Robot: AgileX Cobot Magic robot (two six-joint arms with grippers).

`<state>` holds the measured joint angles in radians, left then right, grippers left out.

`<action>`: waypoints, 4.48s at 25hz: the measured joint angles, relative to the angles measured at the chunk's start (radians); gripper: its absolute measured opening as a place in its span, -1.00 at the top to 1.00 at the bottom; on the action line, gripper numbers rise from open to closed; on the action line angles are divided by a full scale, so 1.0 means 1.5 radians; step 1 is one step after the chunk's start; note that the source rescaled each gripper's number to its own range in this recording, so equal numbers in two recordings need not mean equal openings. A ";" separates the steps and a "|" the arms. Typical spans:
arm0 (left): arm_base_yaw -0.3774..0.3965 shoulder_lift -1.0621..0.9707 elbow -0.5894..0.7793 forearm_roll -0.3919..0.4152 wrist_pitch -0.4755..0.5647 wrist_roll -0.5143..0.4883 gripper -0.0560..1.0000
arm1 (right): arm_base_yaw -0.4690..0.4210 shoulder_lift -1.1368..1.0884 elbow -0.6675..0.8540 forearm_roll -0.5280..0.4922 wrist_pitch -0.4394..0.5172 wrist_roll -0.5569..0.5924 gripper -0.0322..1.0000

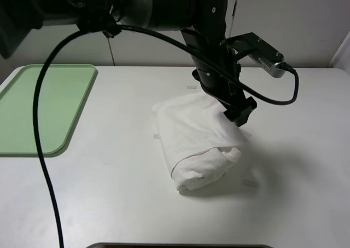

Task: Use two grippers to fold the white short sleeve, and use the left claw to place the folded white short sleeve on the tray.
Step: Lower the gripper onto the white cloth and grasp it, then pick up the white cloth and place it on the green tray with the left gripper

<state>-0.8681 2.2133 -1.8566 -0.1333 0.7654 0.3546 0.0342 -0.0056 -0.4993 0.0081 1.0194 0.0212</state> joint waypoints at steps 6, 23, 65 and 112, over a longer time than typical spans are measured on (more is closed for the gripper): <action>0.000 -0.023 -0.001 0.001 0.011 -0.001 -1.00 | 0.000 0.000 0.000 0.002 0.000 0.000 -1.00; 0.106 -0.066 0.033 0.000 0.198 -0.153 -1.00 | 0.000 0.000 0.000 0.002 -0.001 0.000 -1.00; 0.076 -0.042 0.367 -0.127 -0.219 -0.299 -0.35 | 0.000 0.000 0.000 0.002 -0.001 0.000 -1.00; 0.513 -0.159 0.369 0.125 -0.042 0.040 0.46 | 0.000 0.000 0.000 0.002 -0.001 0.000 -1.00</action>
<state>-0.0986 1.9750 -1.3028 0.0537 0.7020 0.4143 0.0342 -0.0056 -0.4993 0.0113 1.0182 0.0212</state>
